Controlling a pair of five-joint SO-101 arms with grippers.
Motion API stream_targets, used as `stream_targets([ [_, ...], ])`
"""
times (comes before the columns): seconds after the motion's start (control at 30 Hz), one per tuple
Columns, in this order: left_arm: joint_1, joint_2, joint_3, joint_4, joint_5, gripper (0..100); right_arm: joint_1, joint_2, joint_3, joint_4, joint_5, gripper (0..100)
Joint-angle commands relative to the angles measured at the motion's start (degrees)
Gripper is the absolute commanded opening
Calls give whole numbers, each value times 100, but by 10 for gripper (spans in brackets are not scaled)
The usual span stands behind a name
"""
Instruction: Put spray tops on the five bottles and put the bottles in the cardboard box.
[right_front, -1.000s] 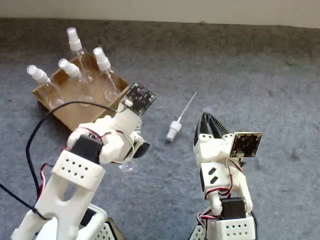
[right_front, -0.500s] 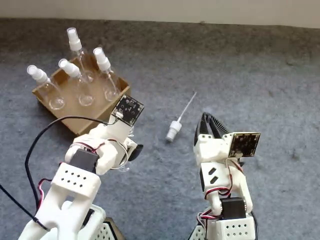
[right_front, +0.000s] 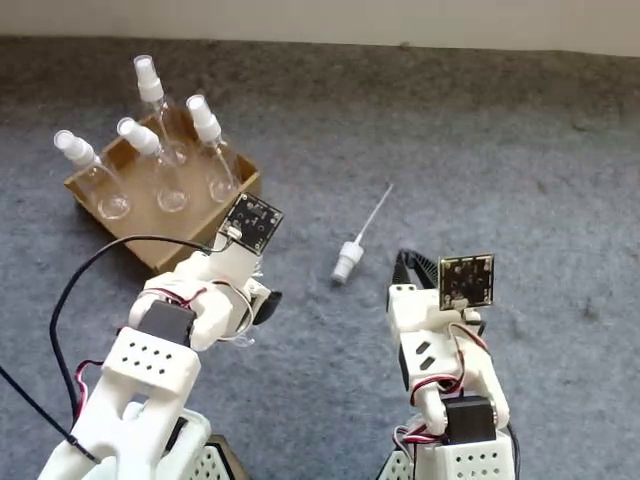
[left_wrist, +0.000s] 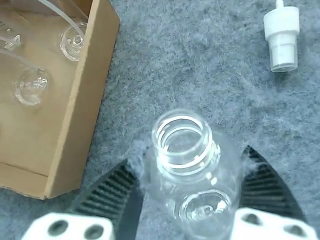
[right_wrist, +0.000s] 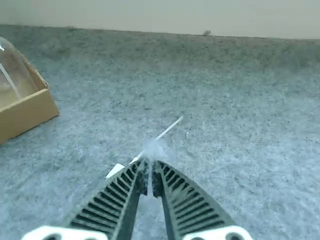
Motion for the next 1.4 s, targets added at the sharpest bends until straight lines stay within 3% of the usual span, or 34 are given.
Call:
stream_targets([
  [0.0,-48,-180,-48,-88,9,203,-127,-13,-453,136,273,21],
  [0.4,-48,-189,-92,-88,9,203,-154,242,-505,347,299,21],
  [0.5,-48,-479,-48,-53,18,203,-154,1015,-804,321,299,21],
  [0.7,-22,-1877,-40,958,18,203,-163,3143,-2062,312,273,21],
  [0.97,-48,-2598,382,1029,-9,203,-769,5684,-3292,338,123,23],
  [1.17,-488,-2598,330,1020,44,203,-822,7064,-4101,338,-484,174],
  [1.37,-629,-2589,207,1029,211,203,-1147,8110,-4840,321,-985,187],
])
